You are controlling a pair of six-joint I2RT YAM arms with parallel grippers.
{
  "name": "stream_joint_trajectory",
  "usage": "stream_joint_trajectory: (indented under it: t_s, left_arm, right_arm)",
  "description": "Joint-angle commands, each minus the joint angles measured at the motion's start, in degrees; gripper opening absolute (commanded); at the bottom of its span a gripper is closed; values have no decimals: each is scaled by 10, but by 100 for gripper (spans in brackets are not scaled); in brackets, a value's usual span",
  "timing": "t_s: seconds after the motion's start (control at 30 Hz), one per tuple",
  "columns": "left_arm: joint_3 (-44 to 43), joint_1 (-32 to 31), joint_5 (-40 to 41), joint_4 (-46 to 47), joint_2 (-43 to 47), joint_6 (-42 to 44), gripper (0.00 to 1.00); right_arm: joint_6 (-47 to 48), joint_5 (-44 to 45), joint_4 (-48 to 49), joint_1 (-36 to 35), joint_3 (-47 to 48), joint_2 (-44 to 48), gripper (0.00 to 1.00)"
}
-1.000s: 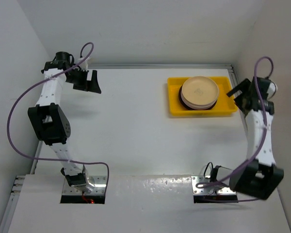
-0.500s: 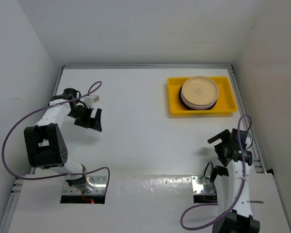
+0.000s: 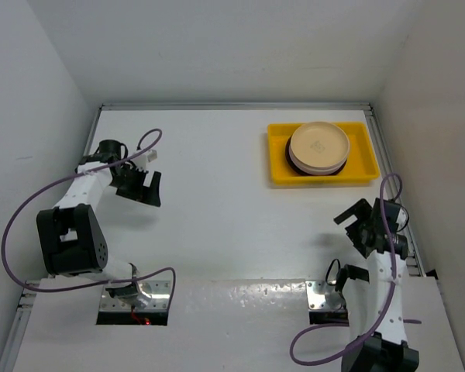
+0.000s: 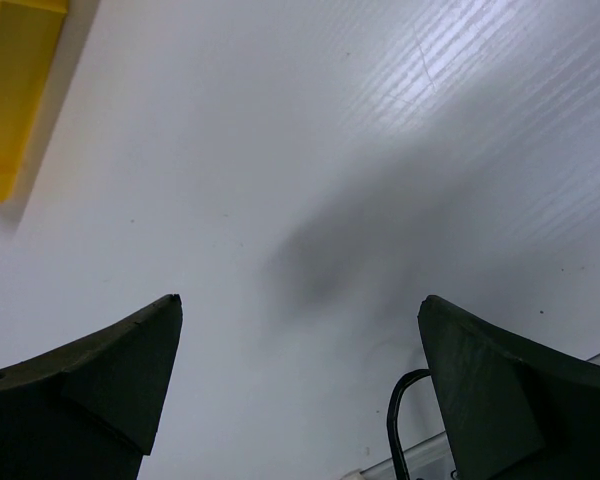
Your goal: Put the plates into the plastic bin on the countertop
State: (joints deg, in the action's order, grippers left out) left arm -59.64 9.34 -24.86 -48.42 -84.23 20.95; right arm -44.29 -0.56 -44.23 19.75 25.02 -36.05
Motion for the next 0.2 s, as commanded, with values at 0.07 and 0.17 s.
stream_joint_trajectory:
  t_s: [0.07, 0.17]
  left_arm:
    - [4, -2, -5, 10, 20, 8, 100]
    - [4, -2, -5, 10, 20, 8, 100]
  right_arm:
    - [39, 4, 11, -1, 31, 8, 100]
    - [62, 34, 42, -1, 26, 52, 100]
